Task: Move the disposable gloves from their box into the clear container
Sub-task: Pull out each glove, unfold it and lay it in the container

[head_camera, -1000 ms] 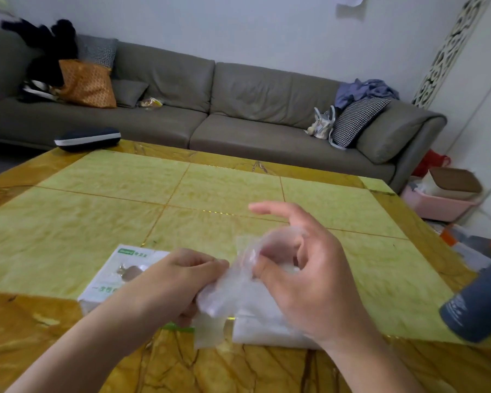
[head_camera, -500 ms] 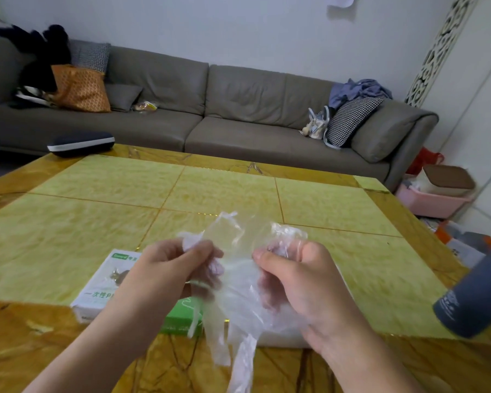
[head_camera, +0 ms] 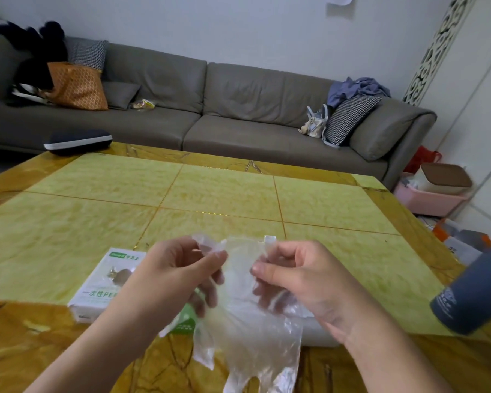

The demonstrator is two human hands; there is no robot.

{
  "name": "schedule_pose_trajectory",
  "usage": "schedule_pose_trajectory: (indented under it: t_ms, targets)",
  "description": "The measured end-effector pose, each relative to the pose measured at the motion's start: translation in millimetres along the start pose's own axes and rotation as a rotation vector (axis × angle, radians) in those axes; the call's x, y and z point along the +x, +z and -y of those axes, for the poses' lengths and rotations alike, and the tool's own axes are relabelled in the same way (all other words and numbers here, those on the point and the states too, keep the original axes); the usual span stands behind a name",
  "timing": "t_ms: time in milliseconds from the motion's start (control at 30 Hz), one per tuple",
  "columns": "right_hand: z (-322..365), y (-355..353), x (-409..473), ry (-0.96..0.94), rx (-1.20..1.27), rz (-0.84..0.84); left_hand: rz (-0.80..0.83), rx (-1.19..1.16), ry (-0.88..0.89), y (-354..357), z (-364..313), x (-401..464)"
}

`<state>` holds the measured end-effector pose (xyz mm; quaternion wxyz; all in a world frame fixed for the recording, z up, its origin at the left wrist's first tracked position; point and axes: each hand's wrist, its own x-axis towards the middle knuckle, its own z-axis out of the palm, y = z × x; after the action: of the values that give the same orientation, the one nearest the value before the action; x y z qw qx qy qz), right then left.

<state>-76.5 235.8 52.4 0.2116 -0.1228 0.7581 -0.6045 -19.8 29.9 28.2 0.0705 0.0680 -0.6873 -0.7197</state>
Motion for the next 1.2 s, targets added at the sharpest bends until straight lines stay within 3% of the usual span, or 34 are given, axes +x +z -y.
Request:
schedule_pose_trajectory:
  t_ms: [233, 333, 500, 567, 633, 733, 833, 967, 1200]
  targets:
    - [-6.2, -10.0, -3.4, 0.037, -0.032, 0.089, -0.080, -0.047, 0.050, 2.1, 1.8, 5.4]
    - [-10.2, -14.9, -3.9, -0.019, -0.010, -0.016, -0.054, 0.002, 0.043, 10.8, 4.2, 4.5]
    - [-17.4, -44.0, -0.6, -0.063, -0.117, -0.322, -0.220, 0.053, 0.022, 12.3, 7.0, 8.4]
    - [-24.3, -54.9, 3.5, -0.052, -0.163, -0.415, -0.285, 0.224, 0.135, 11.0, 5.7, 8.2]
    - [-30.7, -60.2, 6.7, -0.021, -0.250, -0.453, -0.331, 0.453, 0.361, 15.0, -4.6, 1.4]
    - [-35.9, -61.7, 9.2, 0.001, -0.407, -0.447, -0.131, 0.740, 0.666, 44.5, -24.1, -7.0]
    - [-40.5, -57.9, 14.2, -0.014, -0.534, -0.460, 0.196, 0.989, 0.493, 81.2, -12.9, -0.1]
    - [-48.5, -58.1, 21.8, -0.038, -0.698, -0.517, 0.350, 1.332, 0.169, 100.1, 17.6, 19.8]
    - [-48.1, -65.1, 27.7, -0.074, -1.057, -0.512, 0.479, 1.312, -0.011, 93.0, 13.9, 42.9]
